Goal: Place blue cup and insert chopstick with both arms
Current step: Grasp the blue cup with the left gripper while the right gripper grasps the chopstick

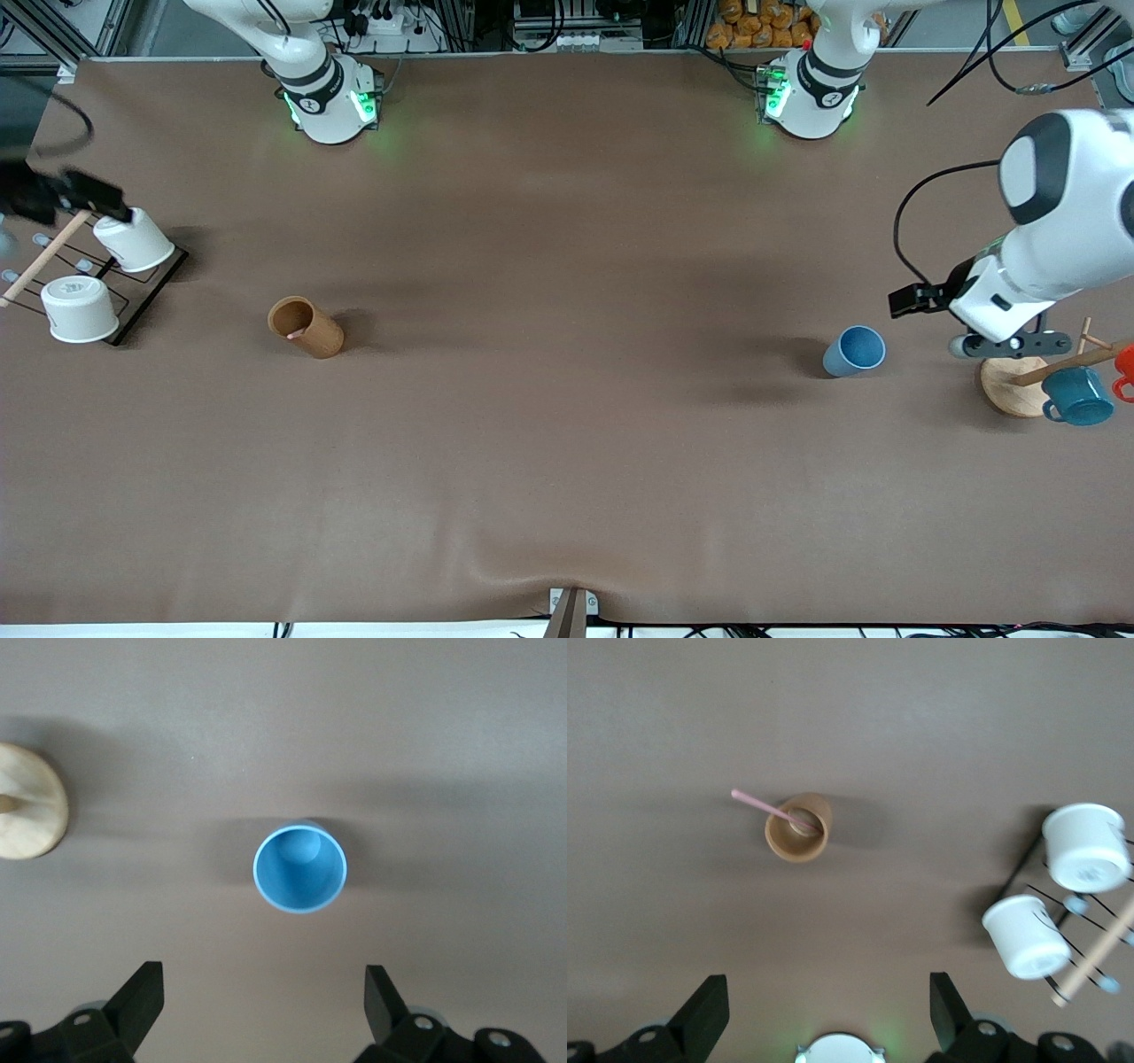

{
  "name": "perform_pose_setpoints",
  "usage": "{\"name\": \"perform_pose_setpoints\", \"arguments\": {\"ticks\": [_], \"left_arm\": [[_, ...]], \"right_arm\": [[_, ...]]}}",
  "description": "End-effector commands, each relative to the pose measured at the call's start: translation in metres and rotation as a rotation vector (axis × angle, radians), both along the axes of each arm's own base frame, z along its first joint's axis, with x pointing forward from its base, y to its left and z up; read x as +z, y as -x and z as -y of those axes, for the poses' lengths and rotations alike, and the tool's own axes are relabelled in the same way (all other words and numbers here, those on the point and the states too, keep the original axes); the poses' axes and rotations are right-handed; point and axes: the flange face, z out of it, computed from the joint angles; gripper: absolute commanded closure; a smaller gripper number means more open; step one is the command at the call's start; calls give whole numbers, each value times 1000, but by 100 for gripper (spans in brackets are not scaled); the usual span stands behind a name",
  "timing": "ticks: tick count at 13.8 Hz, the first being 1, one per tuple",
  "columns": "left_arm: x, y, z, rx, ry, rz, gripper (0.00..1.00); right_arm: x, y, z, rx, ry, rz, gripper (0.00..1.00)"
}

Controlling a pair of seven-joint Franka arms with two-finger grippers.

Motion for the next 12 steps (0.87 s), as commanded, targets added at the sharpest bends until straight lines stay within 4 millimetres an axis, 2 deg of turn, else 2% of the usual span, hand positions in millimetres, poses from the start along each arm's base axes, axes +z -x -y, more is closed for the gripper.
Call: {"name": "perform_pose_setpoints", "arguments": {"ticks": [1, 4, 6, 9, 10, 11, 12], "left_arm": [[-36, 5, 0, -3, 14, 24, 0], [-84, -4, -15, 21, 23, 37, 3], [-108, -10, -15, 24, 29, 51, 4], [-126, -11, -15, 25, 32, 39, 12], [-129, -10, -16, 26, 33, 33, 24], [-136, -10, -16, 27, 34, 22, 41], [-141, -10, -16, 27, 35, 25, 64]], "right_arm": [[-67, -41, -7, -10, -36, -42, 0], [-111, -69, -38, 32, -51, -8, 0], [-134, -83, -58, 72, -54, 23, 0], [-139, -84, -70, 120, -58, 43, 0], [-143, -81, -72, 124, -58, 41, 0], [-148, -79, -76, 131, -56, 43, 0], [-156, -77, -83, 133, -49, 42, 0]]}}
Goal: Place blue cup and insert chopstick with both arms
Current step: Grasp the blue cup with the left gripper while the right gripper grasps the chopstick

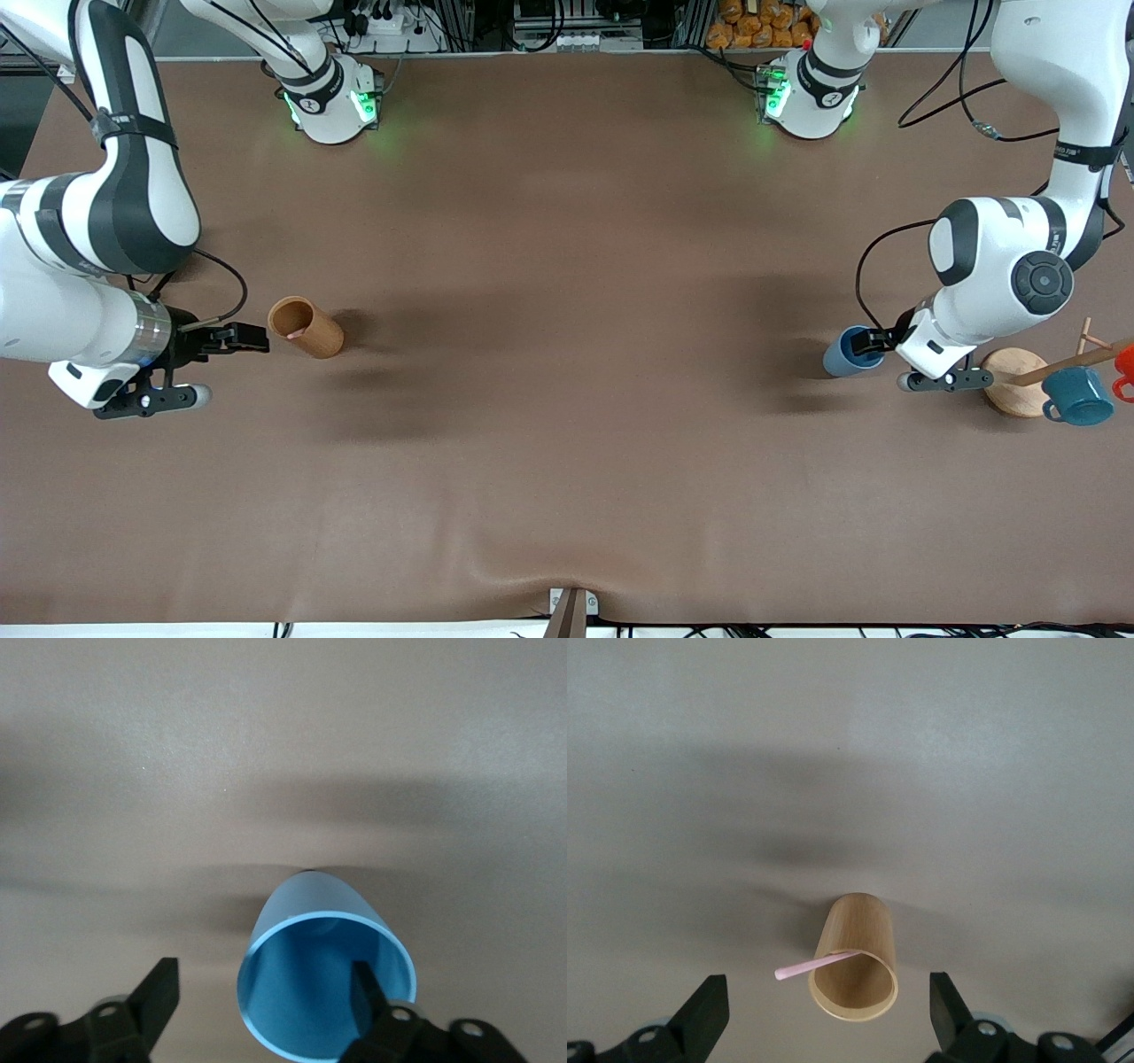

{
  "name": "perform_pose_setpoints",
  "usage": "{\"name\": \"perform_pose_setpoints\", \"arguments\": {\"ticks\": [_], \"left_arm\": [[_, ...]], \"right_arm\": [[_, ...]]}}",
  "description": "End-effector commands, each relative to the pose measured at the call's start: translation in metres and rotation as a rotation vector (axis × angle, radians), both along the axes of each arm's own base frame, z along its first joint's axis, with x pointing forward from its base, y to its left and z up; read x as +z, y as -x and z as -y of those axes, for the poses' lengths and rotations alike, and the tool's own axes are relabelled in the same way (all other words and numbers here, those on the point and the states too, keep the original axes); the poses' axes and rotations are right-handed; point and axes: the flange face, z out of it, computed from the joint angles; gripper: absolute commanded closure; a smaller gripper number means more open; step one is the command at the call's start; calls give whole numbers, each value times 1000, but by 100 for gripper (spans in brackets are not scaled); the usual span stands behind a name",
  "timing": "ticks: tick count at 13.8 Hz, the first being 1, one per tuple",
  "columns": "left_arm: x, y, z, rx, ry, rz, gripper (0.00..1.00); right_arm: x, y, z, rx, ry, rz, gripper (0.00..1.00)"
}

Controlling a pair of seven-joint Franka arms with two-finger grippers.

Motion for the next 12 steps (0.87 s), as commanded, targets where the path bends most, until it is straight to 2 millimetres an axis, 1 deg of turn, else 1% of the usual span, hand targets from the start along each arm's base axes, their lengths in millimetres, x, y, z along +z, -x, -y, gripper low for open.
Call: {"name": "perform_pose_setpoints", "arguments": {"ticks": [1, 2, 3, 5, 6, 8, 9, 11, 12], "left_arm": [[-5, -3, 0, 1, 9, 14, 79], [-8, -3, 0, 0, 10, 11, 90], [-9, -3, 0, 1, 10, 9, 100], [-7, -5, 1, -1, 10, 15, 100], [0, -7, 6, 5, 9, 24, 100], [22, -10, 18, -15, 10, 57, 100], [35, -9, 35, -46, 17, 76, 100], [67, -4, 87, -114, 39, 88, 100], [80, -2, 116, -129, 50, 69, 100]], "right_arm": [[-20, 7, -8, 4, -6, -7, 0], [-27, 9, -9, -23, -1, -21, 0], [-38, 11, -9, -74, 10, -43, 0], [-50, 15, -10, -158, 30, -74, 0], [-58, 15, -10, -173, 35, -91, 0], [-69, 14, -10, -184, 40, -112, 0], [-72, 14, -11, -181, 40, -117, 0], [-76, 16, -14, -176, 42, -136, 0], [-78, 18, -21, -164, 44, -148, 0]]}}
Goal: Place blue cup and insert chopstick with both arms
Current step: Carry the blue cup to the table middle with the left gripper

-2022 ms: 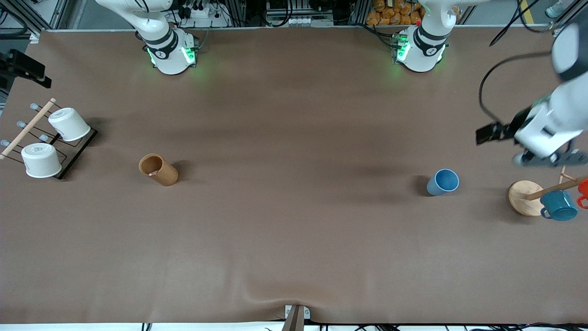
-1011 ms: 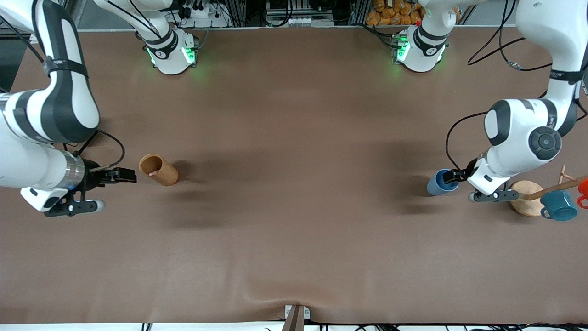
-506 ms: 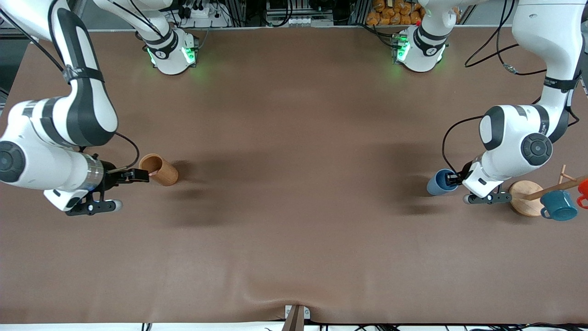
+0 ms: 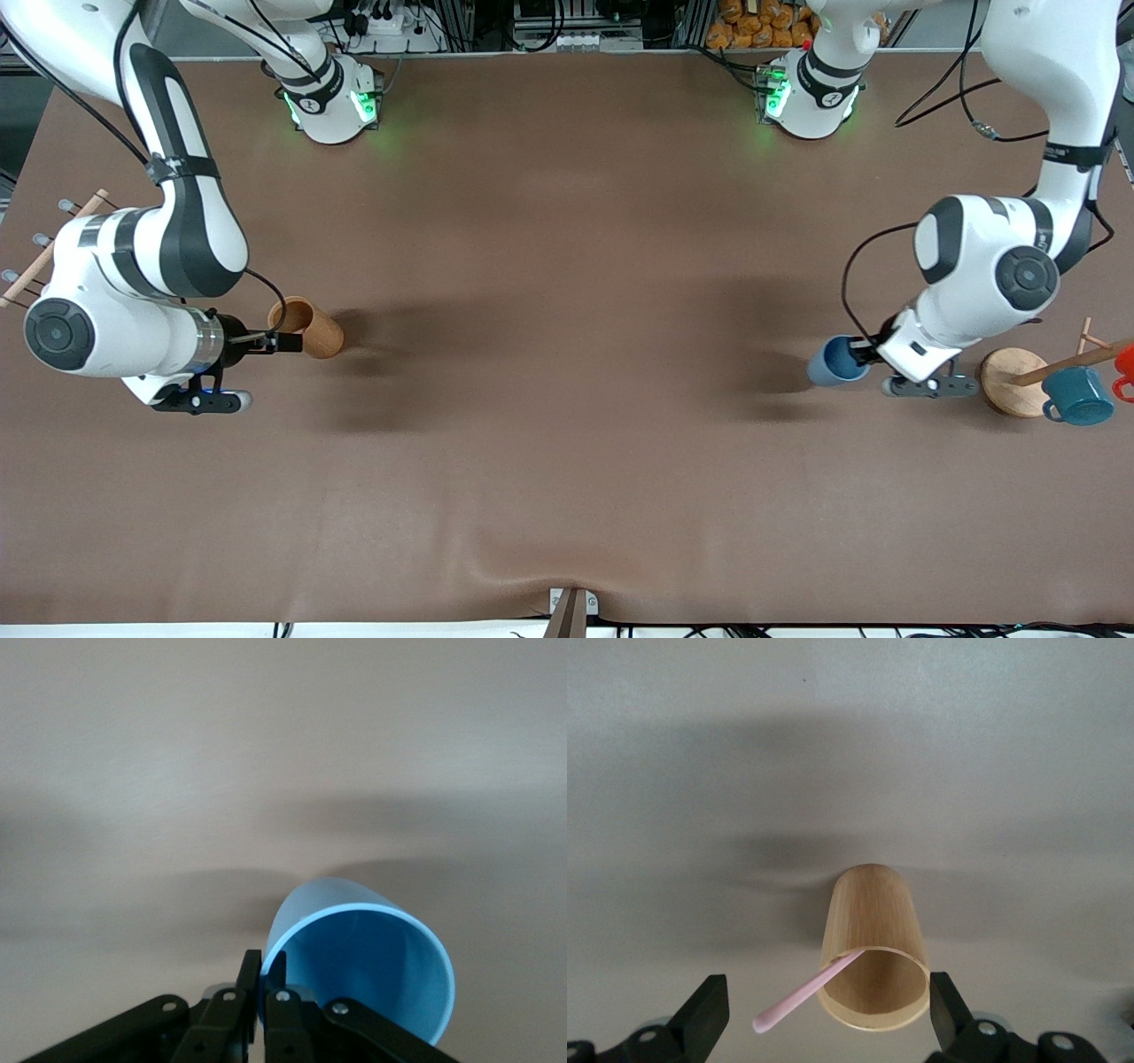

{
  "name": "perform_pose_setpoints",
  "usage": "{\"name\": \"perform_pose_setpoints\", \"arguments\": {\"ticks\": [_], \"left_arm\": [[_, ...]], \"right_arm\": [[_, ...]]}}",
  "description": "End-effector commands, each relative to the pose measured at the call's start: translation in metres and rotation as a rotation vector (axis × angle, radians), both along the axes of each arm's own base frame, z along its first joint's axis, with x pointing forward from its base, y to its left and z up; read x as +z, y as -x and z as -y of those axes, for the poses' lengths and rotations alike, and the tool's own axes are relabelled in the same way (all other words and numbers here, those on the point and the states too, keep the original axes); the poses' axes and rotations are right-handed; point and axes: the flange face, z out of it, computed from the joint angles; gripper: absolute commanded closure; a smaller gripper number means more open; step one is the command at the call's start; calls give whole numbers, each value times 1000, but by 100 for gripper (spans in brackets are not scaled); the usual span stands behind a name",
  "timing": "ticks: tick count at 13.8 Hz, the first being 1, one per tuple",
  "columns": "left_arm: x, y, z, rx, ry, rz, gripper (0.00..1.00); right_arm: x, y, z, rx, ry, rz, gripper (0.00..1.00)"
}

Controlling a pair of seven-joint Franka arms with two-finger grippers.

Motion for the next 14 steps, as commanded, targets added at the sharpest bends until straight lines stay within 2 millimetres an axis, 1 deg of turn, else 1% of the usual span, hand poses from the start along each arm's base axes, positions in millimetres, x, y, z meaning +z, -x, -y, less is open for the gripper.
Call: {"name": "perform_pose_setpoints", "arguments": {"ticks": [1, 3, 5, 6, 7, 8, 9, 11, 14], "left_arm": [[45, 12, 72, -16, 23, -28, 100], [50, 24, 124, 27, 44, -36, 100], [52, 40, 173, 20, 52, -43, 100], [50, 53, 202, 19, 52, -50, 100], [51, 59, 223, 36, 56, -49, 100], [48, 66, 244, 54, 55, -56, 100], [46, 74, 267, 73, 50, -56, 100], [35, 92, 316, 118, 40, -63, 100], [16, 111, 377, 166, 16, -36, 100]], "right_arm": [[-3, 4, -17, 1, -2, -27, 0], [-3, 6, -22, 11, -1, -39, 0], [-7, 6, -22, 11, -1, -46, 0], [-9, 6, -22, 11, -1, -50, 37], [-9, 6, -21, 8, 0, -51, 82], [-10, 6, -19, 4, 1, -54, 96], [-12, 7, -19, 4, 1, -63, 100], [-13, 8, -19, 5, 2, -73, 100], [-11, 8, -15, 1, 2, -76, 100]]}}
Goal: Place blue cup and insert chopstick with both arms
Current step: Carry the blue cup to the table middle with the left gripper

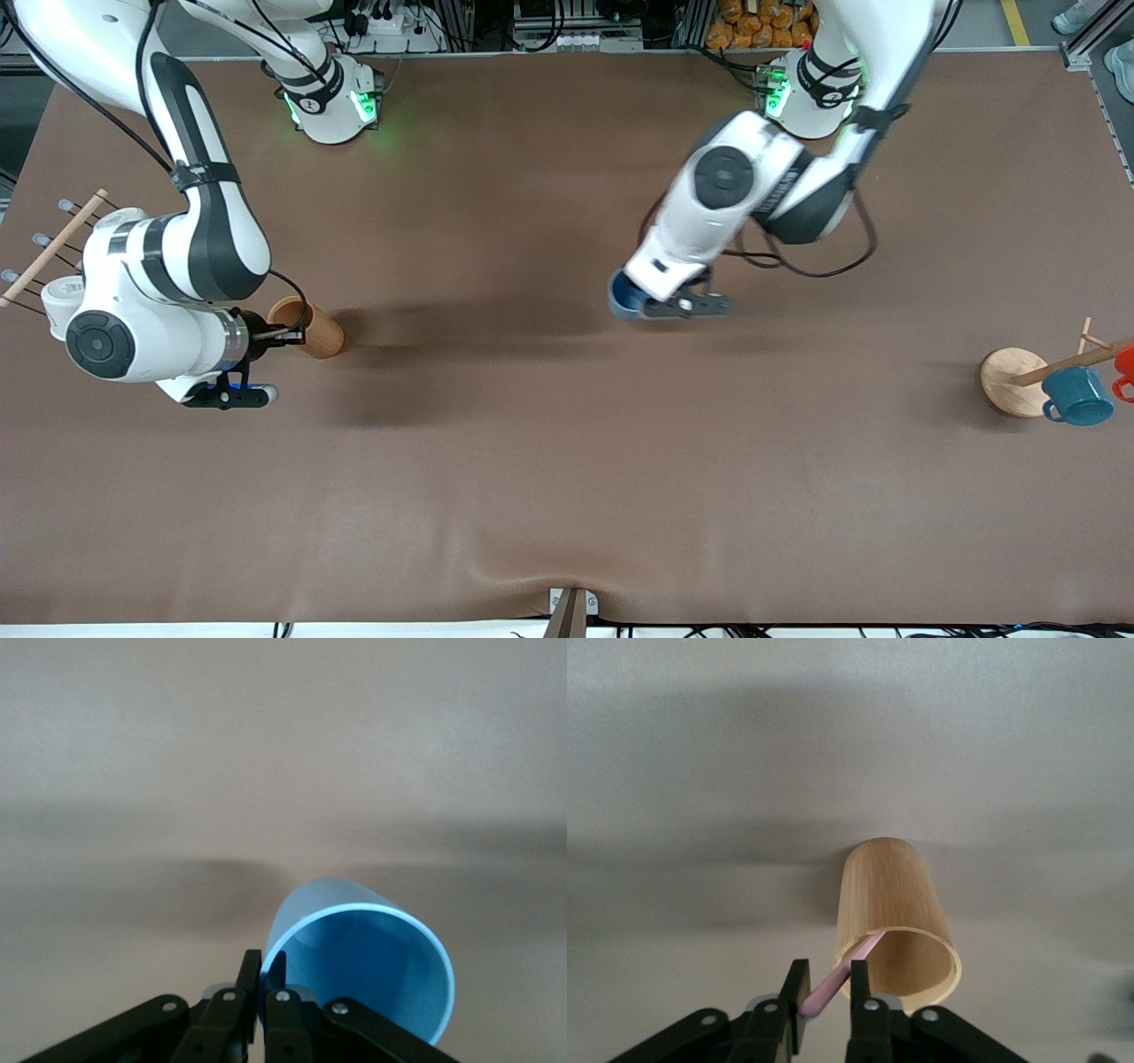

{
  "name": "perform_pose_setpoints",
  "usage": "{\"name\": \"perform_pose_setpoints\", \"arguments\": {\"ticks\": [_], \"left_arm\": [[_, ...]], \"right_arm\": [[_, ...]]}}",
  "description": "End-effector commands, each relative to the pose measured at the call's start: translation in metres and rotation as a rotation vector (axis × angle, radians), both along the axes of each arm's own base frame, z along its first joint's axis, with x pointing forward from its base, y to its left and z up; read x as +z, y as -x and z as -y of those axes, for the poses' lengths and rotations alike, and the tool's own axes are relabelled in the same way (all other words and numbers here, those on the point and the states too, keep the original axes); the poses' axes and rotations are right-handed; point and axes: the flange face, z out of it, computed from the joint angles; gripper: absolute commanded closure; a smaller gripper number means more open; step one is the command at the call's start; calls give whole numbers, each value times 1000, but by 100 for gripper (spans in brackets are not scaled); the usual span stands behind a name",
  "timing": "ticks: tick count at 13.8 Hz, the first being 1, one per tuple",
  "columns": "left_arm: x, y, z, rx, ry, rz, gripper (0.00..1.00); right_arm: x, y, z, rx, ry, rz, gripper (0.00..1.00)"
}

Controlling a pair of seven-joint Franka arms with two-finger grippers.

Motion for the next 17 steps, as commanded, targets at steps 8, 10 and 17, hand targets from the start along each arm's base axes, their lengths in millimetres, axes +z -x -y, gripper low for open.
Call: {"name": "perform_pose_setpoints", "arguments": {"ticks": [8, 10, 17], "left_arm": [[-63, 26, 93, 149, -46, 41, 51], [-48, 23, 91, 183, -41, 67, 0], [89, -32, 16, 318, -70, 168, 0]], "right_arm": [[65, 4, 7, 8, 1, -35, 100], [95, 5, 5, 24, 18, -7, 100], [198, 7, -50, 264, -22, 168, 100]]}}
